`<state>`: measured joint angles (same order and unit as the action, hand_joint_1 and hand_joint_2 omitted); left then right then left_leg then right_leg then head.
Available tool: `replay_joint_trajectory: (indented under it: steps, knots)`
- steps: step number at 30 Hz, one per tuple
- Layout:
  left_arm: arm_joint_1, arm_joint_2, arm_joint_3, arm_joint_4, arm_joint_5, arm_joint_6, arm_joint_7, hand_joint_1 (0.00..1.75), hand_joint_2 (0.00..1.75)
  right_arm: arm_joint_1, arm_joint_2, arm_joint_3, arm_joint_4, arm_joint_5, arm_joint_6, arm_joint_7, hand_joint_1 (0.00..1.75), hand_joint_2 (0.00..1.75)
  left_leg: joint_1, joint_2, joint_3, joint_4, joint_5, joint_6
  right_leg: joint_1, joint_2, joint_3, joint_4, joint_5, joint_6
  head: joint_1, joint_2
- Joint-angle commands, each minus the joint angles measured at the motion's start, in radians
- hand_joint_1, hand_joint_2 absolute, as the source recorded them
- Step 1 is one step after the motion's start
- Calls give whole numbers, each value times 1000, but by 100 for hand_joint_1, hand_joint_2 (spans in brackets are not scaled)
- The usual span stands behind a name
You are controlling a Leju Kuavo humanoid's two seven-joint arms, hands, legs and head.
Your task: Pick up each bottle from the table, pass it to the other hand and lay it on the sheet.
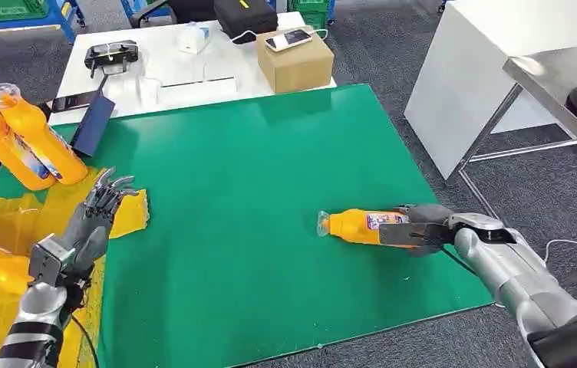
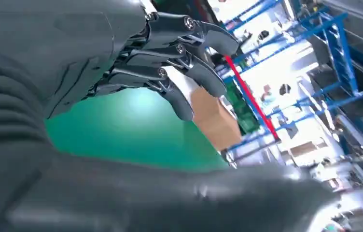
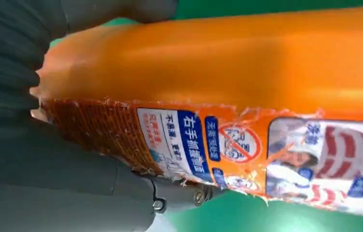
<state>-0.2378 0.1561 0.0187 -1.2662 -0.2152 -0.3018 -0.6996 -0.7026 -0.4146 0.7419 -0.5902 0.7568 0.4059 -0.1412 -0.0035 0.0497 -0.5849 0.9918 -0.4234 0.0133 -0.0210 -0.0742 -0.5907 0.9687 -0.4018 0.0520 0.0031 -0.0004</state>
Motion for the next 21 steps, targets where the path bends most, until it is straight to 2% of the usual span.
replay_joint_trajectory:
  steps: [1,5,8,9,10,12,13,14,15,16,17,19,21]
  knots:
    - [-104,-40,-46,139,18,4,1,0,0,13,-59,154,138,6,61,0,175,175,3,-8,2,-1,0,0,1,0,5,-4,1,-2,0,0]
    - [-105,-39,-57,134,23,10,1,0,0,-5,-72,176,106,0,96,-1,175,175,1,-3,4,0,0,2,-1,1,7,-5,1,-1,-1,0]
    - [-101,-40,-54,142,34,12,1,0,0,18,-53,149,102,-42,47,12,175,175,2,-8,3,-1,1,2,0,1,8,-8,2,-2,-1,0]
    - [-80,-40,-28,142,58,-5,1,0,0,28,1,96,122,-94,-35,22,175,175,1,-3,5,0,0,2,-1,2,9,-7,1,0,-1,0]
    - [-52,-43,2,126,70,-20,1,0,0,31,54,47,132,-137,-122,8,175,175,2,-5,5,-1,0,2,0,2,10,-8,1,-1,-1,0]
    - [61,-67,104,13,128,-79,34,0,0,90,175,-126,36,-274,-351,-90,175,175,1,4,8,-2,-2,2,-1,8,21,-8,2,0,-2,0]
    - [102,-85,141,-32,158,-114,74,0,175,149,210,-196,-76,-316,-422,-117,175,175,3,4,9,-4,-1,0,1,15,21,-11,4,-3,0,0]
    - [147,-114,176,-92,182,-137,97,0,175,244,237,-253,-267,-331,-466,-109,175,175,3,10,10,-4,-2,1,1,17,23,-11,5,0,-1,0]
    - [180,-143,193,-141,224,-173,124,0,175,328,263,-294,-451,-340,-485,-98,175,175,2,10,7,-3,-2,2,0,15,21,-8,4,1,0,0]
    - [198,-156,189,-171,222,-176,136,0,175,382,261,-295,-588,-317,-467,-9,175,175,3,15,7,-4,-3,1,1,23,19,-9,5,-1,0,0]
    - [207,-170,192,-180,257,-190,153,0,175,409,276,-314,-648,-342,-463,-26,175,175,4,21,6,-2,-6,-1,2,27,16,-7,4,-1,-1,0]
    - [238,-199,182,-226,324,-226,181,0,175,456,330,-328,-758,-370,-456,-67,175,175,5,23,3,-1,-7,-3,3,27,11,-4,3,0,-1,0]
    - [255,-217,159,-258,328,-218,184,0,175,468,361,-312,-801,-359,-458,-57,175,175,4,17,0,1,-7,-3,3,25,7,-2,0,-1,-3,0]
